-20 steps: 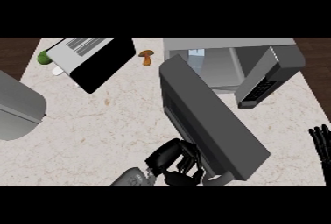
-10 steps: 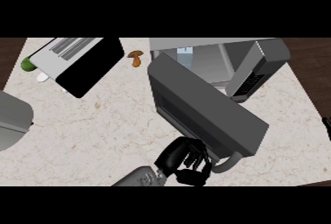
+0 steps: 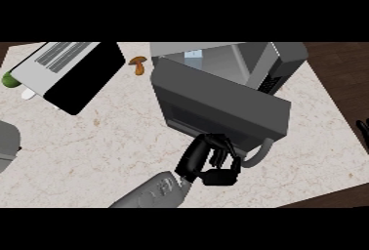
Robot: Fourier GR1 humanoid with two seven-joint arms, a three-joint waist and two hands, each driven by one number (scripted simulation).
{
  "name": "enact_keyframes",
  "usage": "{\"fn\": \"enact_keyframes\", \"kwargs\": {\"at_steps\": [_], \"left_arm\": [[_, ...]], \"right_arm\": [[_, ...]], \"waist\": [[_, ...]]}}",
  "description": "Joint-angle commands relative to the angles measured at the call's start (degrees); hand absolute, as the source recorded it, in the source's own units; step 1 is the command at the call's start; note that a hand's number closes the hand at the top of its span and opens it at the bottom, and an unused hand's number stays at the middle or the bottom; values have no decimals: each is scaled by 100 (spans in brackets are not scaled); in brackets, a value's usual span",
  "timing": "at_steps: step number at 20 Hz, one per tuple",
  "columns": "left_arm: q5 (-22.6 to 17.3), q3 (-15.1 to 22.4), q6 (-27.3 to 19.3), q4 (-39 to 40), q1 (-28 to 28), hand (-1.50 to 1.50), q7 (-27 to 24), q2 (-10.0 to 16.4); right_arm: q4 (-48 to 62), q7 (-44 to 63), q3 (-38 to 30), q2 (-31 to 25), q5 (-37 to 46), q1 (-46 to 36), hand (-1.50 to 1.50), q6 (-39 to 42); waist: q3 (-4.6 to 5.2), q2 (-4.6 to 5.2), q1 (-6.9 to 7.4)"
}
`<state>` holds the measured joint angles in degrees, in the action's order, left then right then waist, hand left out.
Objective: Pick up the milk, place it into the microwave and close the microwave
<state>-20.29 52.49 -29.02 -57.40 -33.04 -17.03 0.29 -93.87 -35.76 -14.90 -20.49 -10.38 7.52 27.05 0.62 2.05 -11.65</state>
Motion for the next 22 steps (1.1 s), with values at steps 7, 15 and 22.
{"fn": "enact_keyframes", "kwargs": {"at_steps": [7,15,22], "left_arm": [[-1168,-595,-342,213,-778,150,-448,-28],[-1734,-933,-431,824,-1351,150,-648,-29],[-2289,-1307,-218,1106,-1847,150,-917,-29]], "right_arm": [[-311,364,13,-384,-515,-231,-150,416],[-411,733,-60,-642,-790,-445,-150,455],[-379,906,-205,-849,-1065,-692,-150,518]], "waist": [[-2,134,-410],[-13,226,-550],[-10,295,-625]]}}
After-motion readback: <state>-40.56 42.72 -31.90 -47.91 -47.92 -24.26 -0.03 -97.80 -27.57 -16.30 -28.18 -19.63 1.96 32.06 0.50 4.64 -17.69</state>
